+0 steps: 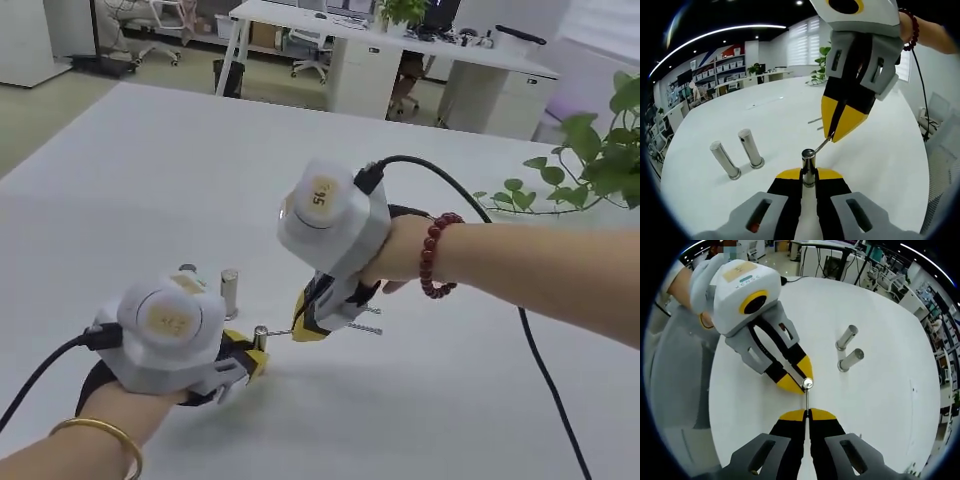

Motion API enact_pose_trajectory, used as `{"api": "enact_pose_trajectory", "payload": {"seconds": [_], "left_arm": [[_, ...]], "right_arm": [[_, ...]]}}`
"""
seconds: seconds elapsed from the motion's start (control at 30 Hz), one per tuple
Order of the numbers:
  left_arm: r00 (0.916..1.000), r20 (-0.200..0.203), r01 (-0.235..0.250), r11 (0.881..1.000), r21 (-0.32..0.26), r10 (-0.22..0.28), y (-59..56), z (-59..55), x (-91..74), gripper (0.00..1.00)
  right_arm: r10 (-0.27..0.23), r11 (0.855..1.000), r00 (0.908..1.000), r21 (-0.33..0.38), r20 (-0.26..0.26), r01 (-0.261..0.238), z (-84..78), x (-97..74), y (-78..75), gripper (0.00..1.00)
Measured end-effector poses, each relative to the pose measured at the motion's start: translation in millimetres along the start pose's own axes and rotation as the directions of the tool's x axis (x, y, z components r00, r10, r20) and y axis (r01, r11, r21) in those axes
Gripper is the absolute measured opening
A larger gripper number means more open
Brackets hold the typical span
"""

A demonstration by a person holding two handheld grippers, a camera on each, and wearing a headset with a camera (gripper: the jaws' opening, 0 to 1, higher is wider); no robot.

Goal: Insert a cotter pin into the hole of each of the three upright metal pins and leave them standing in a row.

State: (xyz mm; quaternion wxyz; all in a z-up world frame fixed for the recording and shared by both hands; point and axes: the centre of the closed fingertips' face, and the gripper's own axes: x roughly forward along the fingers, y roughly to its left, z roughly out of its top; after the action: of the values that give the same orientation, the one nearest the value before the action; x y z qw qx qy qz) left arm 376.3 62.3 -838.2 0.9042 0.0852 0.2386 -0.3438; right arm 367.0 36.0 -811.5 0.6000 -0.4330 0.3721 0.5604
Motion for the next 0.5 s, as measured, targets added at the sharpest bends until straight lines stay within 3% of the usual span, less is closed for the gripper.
{"api": "enact_pose_trajectory", "payload": {"seconds": [0.5], "left_arm": [[1.0, -0.003, -0.005, 1.0, -0.005, 0.005, -0.3, -0.2, -0.2, 0.07]], "right_arm": [[-0.009, 0.998, 0.9993, 0.055, 0.038, 0.007, 0.8, -0.4, 0.6, 0.03]]}}
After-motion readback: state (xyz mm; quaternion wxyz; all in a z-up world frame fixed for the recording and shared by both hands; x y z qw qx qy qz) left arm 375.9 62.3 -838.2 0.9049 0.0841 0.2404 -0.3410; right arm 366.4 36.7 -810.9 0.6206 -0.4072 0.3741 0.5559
